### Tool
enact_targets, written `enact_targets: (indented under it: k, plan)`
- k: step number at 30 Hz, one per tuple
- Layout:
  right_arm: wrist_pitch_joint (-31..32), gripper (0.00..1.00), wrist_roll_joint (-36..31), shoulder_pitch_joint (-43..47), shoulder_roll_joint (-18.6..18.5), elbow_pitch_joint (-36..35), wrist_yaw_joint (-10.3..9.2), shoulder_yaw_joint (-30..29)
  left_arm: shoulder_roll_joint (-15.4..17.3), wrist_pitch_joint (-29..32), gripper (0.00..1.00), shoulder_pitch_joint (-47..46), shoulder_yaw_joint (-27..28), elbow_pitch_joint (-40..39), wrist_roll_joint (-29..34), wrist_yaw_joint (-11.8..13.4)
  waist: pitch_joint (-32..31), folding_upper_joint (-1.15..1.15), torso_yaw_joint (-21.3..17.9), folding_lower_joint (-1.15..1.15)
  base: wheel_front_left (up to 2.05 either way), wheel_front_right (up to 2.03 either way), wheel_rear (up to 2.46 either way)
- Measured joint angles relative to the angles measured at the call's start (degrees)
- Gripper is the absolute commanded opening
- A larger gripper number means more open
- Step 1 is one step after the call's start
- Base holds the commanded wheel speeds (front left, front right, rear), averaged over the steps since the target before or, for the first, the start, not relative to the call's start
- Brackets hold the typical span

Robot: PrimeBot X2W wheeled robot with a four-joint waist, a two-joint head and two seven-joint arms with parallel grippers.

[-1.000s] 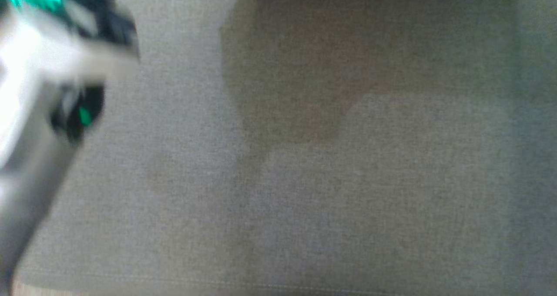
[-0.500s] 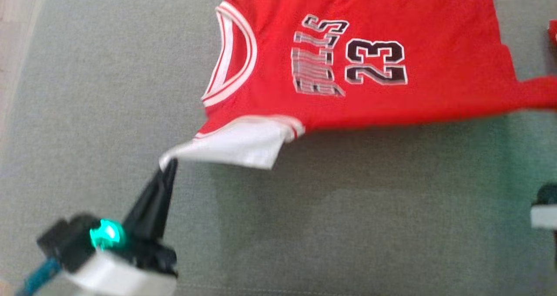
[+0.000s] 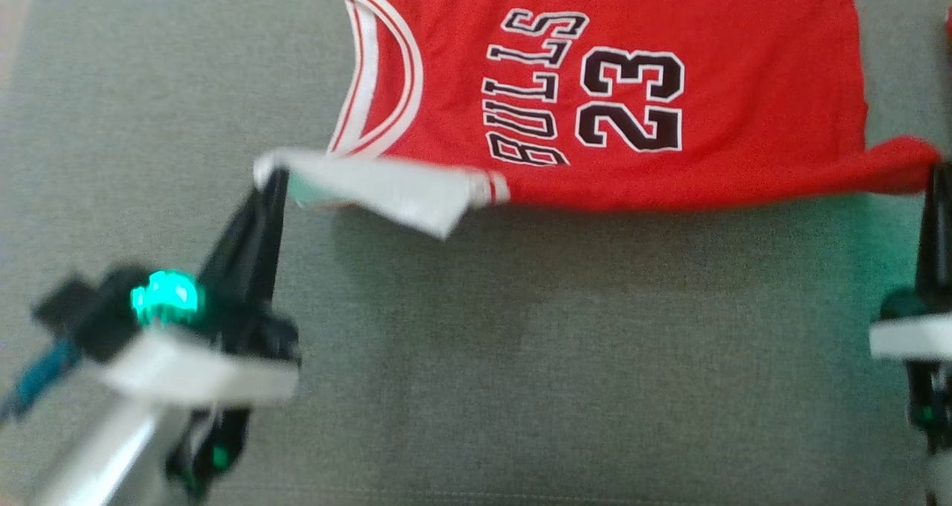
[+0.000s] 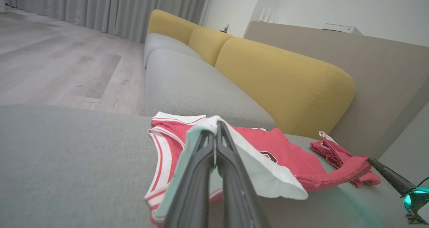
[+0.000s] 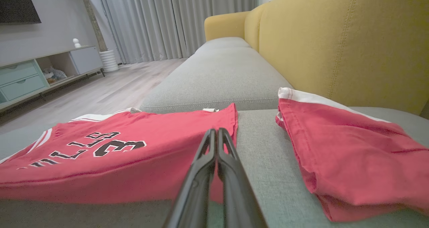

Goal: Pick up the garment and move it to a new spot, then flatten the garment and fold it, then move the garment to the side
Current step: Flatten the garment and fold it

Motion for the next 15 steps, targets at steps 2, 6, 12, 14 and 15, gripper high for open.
enact_targets:
  k: [2, 6, 12, 14, 15]
  plan:
    - [0.1, 0.0, -1.0, -3.8, 0.0, 2.1, 0.0, 0.3, -1.2, 0.8, 0.0, -5.2, 0.0, 3.0, -0.2, -1.5, 1.2, 0.0, -0.4, 0.0, 0.0, 0.0, 0.0]
    - [0.3, 0.0, -1.9, -10.0, -0.6, 6.4, 0.0, 1.0, -2.9, 2.5, 0.0, -14.3, -0.2, 9.5, -0.2, -3.6, 3.8, 0.0, -1.1, 0.01, 0.0, 0.0, 0.0]
    - [0.2, 0.0, -1.9, -18.9, -1.2, 11.8, 0.0, 3.0, -4.4, 4.3, 0.0, -26.7, -0.9, 19.1, -0.5, -5.4, 8.1, 0.0, -2.4, 0.01, 0.0, 0.0, 0.0]
    - [0.2, 0.0, -1.8, -21.4, -1.2, 13.2, 0.0, 4.2, -4.6, 4.3, 0.0, -30.1, -1.9, 21.9, -0.5, -5.7, 9.4, 0.0, -2.9, 0.01, 0.0, 0.0, 0.0]
    - [0.2, 0.0, -1.7, -22.5, -1.2, 14.0, 0.0, 4.8, -4.8, 4.3, 0.0, -31.4, -2.3, 23.2, -0.5, -5.9, 10.1, 0.0, -3.2, 0.01, 0.0, 0.0, 0.0]
